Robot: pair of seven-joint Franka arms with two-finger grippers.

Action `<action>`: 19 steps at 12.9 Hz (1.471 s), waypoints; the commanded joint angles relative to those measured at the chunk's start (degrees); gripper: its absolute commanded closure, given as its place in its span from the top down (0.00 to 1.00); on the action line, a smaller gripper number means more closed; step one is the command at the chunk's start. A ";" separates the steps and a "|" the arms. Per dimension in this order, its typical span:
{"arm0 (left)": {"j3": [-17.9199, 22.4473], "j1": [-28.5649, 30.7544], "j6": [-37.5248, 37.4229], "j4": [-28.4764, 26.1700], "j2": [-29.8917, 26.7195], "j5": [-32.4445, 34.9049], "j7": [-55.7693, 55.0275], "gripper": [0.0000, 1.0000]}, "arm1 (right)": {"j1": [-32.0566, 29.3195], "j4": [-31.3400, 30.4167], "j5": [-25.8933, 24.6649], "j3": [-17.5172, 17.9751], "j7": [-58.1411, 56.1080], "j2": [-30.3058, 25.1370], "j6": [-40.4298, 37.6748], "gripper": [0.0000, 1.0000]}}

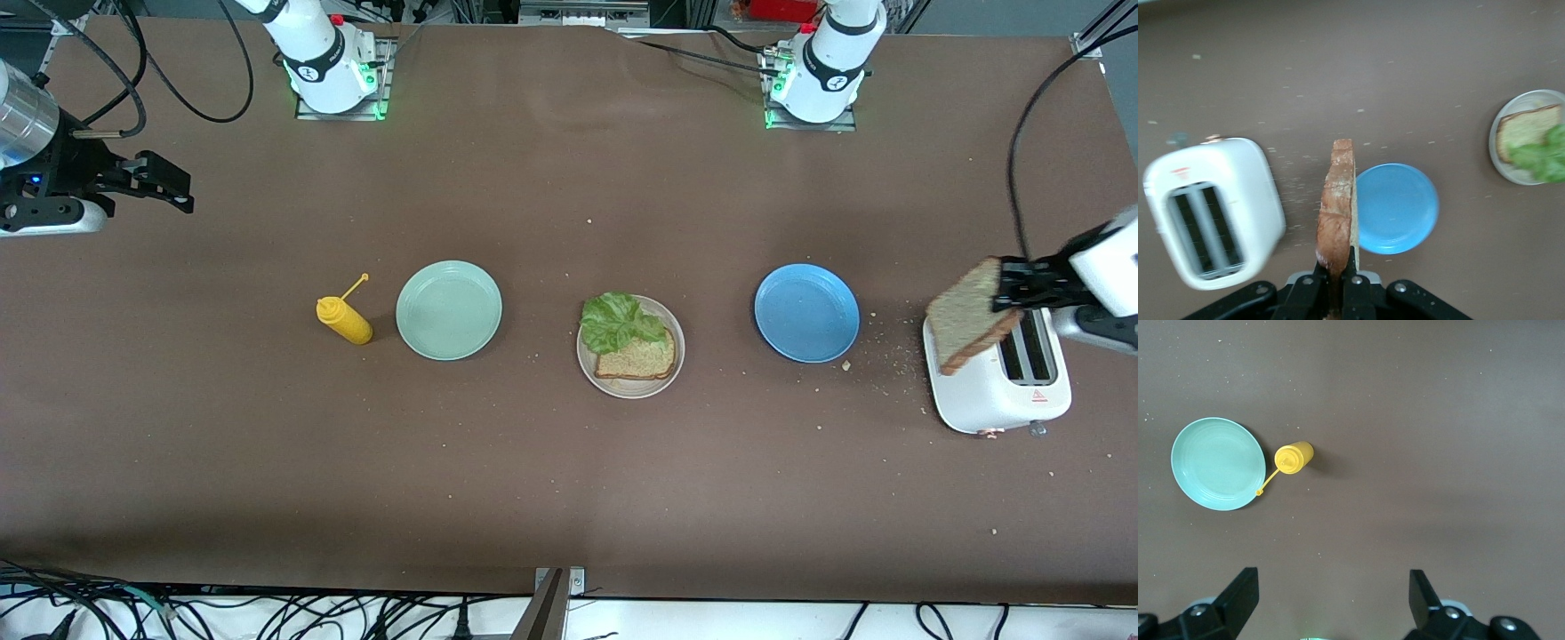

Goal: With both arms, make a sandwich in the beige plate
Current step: 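Lift the bread slice out and carry it toward the beige plate, then lower the bread slice onto the lettuce with the left gripper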

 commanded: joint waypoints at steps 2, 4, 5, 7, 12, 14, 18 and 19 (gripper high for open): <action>-0.06 -4.21 -0.89 0.97 6.13 -14.05 -9.29 0.00 | 0.11 0.32 -0.53 0.09 0.45 -0.03 0.16 1.00; -0.15 -5.17 -0.98 -0.43 9.65 -26.88 -8.86 0.00 | 0.11 0.32 -0.53 0.09 0.45 -0.03 0.25 1.00; -0.06 -6.32 -0.98 -0.52 11.84 -30.86 -8.86 0.00 | 0.11 0.32 -0.62 0.09 0.45 -0.03 0.42 1.00; -0.76 -7.64 -0.98 -0.35 17.81 -38.67 -7.81 0.00 | 0.11 0.32 -0.62 0.09 0.45 -0.03 0.42 1.00; -0.76 -12.83 3.23 -0.08 28.29 -45.74 0.17 0.00 | 0.11 0.32 -0.62 0.09 0.45 0.15 0.51 1.00; -0.68 -12.83 3.94 -0.08 31.98 -50.30 6.41 0.00 | 0.11 0.32 -0.62 0.09 0.45 0.15 0.51 1.00; -0.68 -13.71 10.87 -0.17 36.82 -52.61 12.83 0.00 | 0.03 0.32 -0.62 0.09 0.45 0.32 0.60 1.00; -0.33 -13.97 11.15 -0.26 37.09 -51.91 14.33 0.00 | 0.11 0.32 -0.53 0.09 0.45 0.32 0.51 1.00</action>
